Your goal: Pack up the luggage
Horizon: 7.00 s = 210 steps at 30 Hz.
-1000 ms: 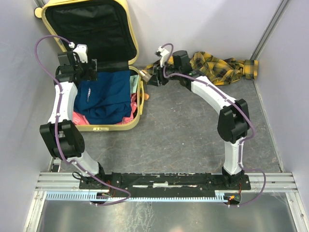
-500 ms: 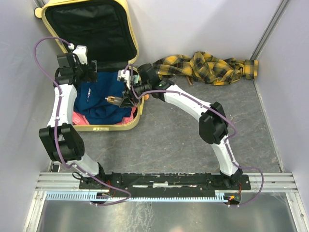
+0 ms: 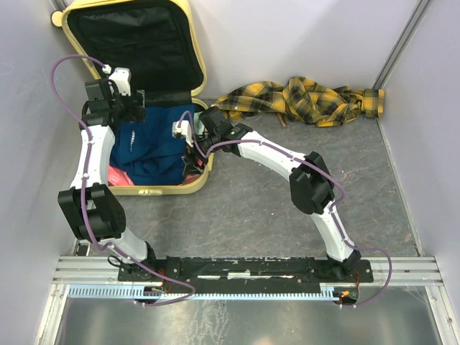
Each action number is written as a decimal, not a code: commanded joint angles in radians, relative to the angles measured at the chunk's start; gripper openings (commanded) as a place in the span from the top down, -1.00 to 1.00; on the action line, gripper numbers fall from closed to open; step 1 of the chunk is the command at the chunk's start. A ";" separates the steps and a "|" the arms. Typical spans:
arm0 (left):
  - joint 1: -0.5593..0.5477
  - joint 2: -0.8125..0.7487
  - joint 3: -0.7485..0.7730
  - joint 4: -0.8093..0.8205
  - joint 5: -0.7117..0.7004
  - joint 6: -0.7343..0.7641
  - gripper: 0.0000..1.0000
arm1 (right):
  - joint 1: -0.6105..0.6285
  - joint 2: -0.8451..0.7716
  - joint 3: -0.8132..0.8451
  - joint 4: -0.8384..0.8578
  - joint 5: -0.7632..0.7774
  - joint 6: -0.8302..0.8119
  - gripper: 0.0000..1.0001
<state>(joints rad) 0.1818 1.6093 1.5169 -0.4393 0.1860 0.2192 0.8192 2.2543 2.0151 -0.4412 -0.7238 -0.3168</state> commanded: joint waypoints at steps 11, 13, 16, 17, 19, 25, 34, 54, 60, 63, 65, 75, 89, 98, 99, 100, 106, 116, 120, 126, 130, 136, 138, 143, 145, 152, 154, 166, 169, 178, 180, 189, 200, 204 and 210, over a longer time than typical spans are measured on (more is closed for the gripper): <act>0.001 -0.021 0.039 0.014 0.034 -0.011 -0.99 | -0.210 -0.179 -0.101 0.263 -0.054 0.186 -0.64; 0.000 -0.015 0.044 0.014 0.039 -0.012 -0.99 | -0.252 -0.169 -0.111 0.256 -0.090 0.161 -0.64; 0.000 -0.002 0.054 0.011 0.044 -0.014 -0.99 | -0.299 -0.151 -0.149 0.272 -0.088 0.101 -0.59; 0.000 0.003 0.057 0.011 0.044 -0.014 -0.99 | -0.310 -0.145 -0.165 0.279 -0.080 0.056 -0.59; -0.001 0.013 0.061 0.010 0.048 -0.015 -0.99 | -0.330 -0.122 -0.192 0.311 -0.086 -0.001 -0.59; 0.000 0.035 0.077 0.007 0.056 -0.018 -0.99 | -0.346 0.001 -0.171 0.326 -0.118 -0.157 -0.60; 0.000 0.051 0.080 0.007 0.050 -0.008 -0.99 | -0.327 0.137 -0.096 0.324 -0.115 -0.225 -0.59; -0.001 0.079 0.101 0.009 0.037 0.003 -0.99 | -0.285 0.214 -0.001 0.238 -0.046 -0.315 0.20; -0.001 0.077 0.104 0.016 0.054 -0.012 -0.99 | -0.331 0.097 -0.115 0.198 -0.058 -0.328 0.53; -0.001 0.074 0.100 0.015 0.059 -0.017 -0.99 | -0.356 0.021 -0.147 0.153 -0.082 -0.313 0.80; 0.000 0.071 0.096 0.017 0.061 -0.022 -0.99 | -0.367 -0.032 -0.163 0.128 -0.100 -0.303 0.92; -0.001 0.042 0.067 0.037 0.073 -0.038 -0.99 | -0.304 -0.215 -0.201 0.285 -0.193 0.016 0.96; -0.002 -0.020 0.004 0.043 0.064 -0.022 -0.99 | -0.077 -0.161 -0.244 0.220 -0.182 -0.053 0.95; -0.002 -0.028 0.001 0.040 0.074 -0.013 -0.99 | -0.069 -0.140 -0.248 0.141 -0.146 -0.099 0.26; -0.002 -0.027 0.002 0.039 0.078 -0.013 -0.99 | -0.068 -0.143 -0.249 0.143 -0.148 -0.096 0.10; -0.001 -0.024 0.004 0.038 0.080 -0.013 -0.99 | -0.069 -0.148 -0.250 0.147 -0.149 -0.088 -0.04; -0.001 -0.016 0.014 0.033 0.078 -0.011 -0.99 | -0.091 -0.202 -0.259 0.244 -0.120 0.049 -0.39; -0.001 0.006 0.038 0.033 0.076 -0.015 -0.99 | -0.338 -0.254 -0.265 0.173 0.103 0.289 -0.31; -0.002 0.024 0.053 0.037 0.084 -0.026 -0.99 | -0.433 -0.246 -0.267 0.092 0.262 0.285 -0.26; -0.001 0.040 0.068 0.038 0.084 -0.029 -0.99 | -0.544 -0.201 -0.250 0.036 0.500 0.235 -0.20; -0.002 0.044 0.071 0.037 0.087 -0.032 -0.99 | -0.587 -0.120 -0.191 -0.018 0.597 0.187 -0.14; -0.002 0.048 0.073 0.037 0.087 -0.033 -0.99 | -0.600 -0.012 -0.130 -0.001 0.650 0.151 -0.09; -0.001 0.047 0.075 0.034 0.087 -0.032 -0.98 | -0.600 0.023 -0.100 0.002 0.681 0.147 -0.07; -0.002 0.042 0.073 0.028 0.080 -0.024 -0.99 | -0.600 0.085 -0.062 0.036 0.739 0.119 -0.06; -0.002 0.038 0.070 0.027 0.078 -0.024 -0.98 | -0.599 0.111 -0.035 0.042 0.749 0.112 -0.06; -0.002 0.035 0.068 0.022 0.072 -0.020 -0.99 | -0.600 0.191 0.051 0.047 0.757 0.096 0.08; -0.002 0.034 0.068 0.019 0.070 -0.017 -0.99 | -0.600 0.200 0.065 0.039 0.758 0.102 0.26; -0.002 0.028 0.064 0.023 0.078 -0.032 -0.99 | -0.602 -0.132 -0.248 0.046 0.408 0.150 0.96; -0.002 0.025 0.066 0.013 0.088 -0.037 -0.99 | -0.601 -0.225 -0.330 0.067 0.264 0.149 0.96; -0.001 -0.014 0.020 0.049 0.093 -0.090 -0.99 | -0.489 -0.335 -0.344 0.200 -0.002 0.312 0.96; -0.001 -0.025 0.016 0.049 0.088 -0.087 -0.99 | -0.429 -0.332 -0.314 0.218 -0.014 0.305 0.96; -0.002 -0.076 -0.023 0.044 0.077 -0.064 -0.99 | -0.186 -0.247 -0.208 0.285 0.010 0.322 0.96; -0.001 -0.105 -0.057 0.024 0.102 -0.036 -0.99 | -0.034 -0.059 -0.071 0.157 0.013 0.113 0.84; -0.001 -0.096 -0.046 0.004 0.091 -0.017 -0.99 | -0.026 -0.042 -0.058 0.155 0.044 0.122 0.33; -0.002 -0.051 0.008 -0.048 0.098 0.008 -0.99 | -0.037 -0.087 -0.055 0.161 0.057 0.200 -0.30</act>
<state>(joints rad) 0.1818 1.5459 1.4605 -0.4644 0.2703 0.1837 0.7956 2.2356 1.9060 -0.3229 -0.6853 -0.1638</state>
